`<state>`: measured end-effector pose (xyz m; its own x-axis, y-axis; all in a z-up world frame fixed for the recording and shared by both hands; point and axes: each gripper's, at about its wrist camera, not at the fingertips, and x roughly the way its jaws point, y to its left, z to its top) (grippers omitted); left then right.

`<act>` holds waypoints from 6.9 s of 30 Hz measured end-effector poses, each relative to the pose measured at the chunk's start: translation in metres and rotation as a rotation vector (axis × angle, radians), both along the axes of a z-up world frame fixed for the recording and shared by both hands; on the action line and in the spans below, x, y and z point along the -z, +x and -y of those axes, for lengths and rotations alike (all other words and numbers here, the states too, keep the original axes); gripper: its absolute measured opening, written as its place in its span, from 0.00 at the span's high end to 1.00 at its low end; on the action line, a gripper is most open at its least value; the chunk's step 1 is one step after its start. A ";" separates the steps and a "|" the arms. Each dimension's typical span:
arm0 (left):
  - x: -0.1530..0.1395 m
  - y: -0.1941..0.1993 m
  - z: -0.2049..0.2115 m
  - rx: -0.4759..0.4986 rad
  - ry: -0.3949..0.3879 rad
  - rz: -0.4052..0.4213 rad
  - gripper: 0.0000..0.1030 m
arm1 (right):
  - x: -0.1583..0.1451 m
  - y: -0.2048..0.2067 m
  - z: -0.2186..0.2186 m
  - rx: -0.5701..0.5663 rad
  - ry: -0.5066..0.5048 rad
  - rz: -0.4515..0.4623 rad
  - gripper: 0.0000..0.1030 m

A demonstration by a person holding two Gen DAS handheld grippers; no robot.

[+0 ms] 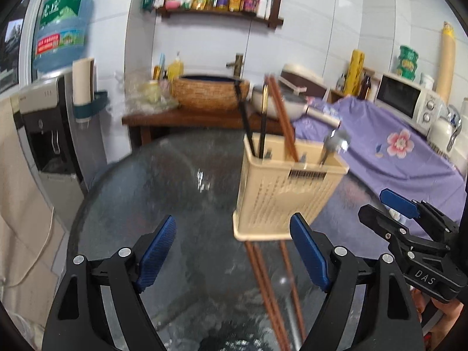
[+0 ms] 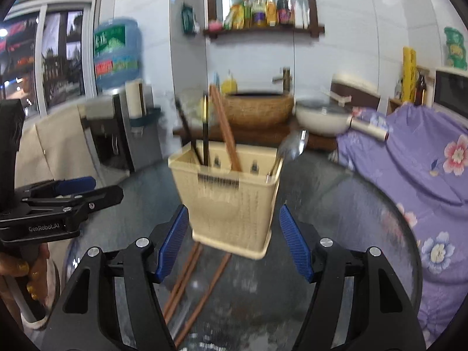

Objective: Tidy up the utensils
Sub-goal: 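Move both tools down toward the loose wooden chopsticks beside the basket, then position the right tool over a wooden chopstick while the left tool aligns over another, then grasp a wooden chopstick with the left tool while the right tool grasps another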

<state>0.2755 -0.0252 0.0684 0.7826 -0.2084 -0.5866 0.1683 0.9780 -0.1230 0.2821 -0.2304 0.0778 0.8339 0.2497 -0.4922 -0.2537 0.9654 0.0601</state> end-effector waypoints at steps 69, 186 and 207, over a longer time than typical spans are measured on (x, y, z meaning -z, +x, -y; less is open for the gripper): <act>0.117 0.073 0.044 0.140 0.120 -0.350 0.66 | 0.123 0.072 0.005 0.019 -0.122 -0.441 0.67; 0.115 0.066 0.055 0.105 0.240 -0.318 0.90 | 0.122 0.085 0.003 0.127 -0.141 -0.490 0.74; 0.114 0.062 0.059 0.099 0.240 -0.315 0.93 | 0.125 0.074 0.022 0.167 -0.020 -0.508 0.93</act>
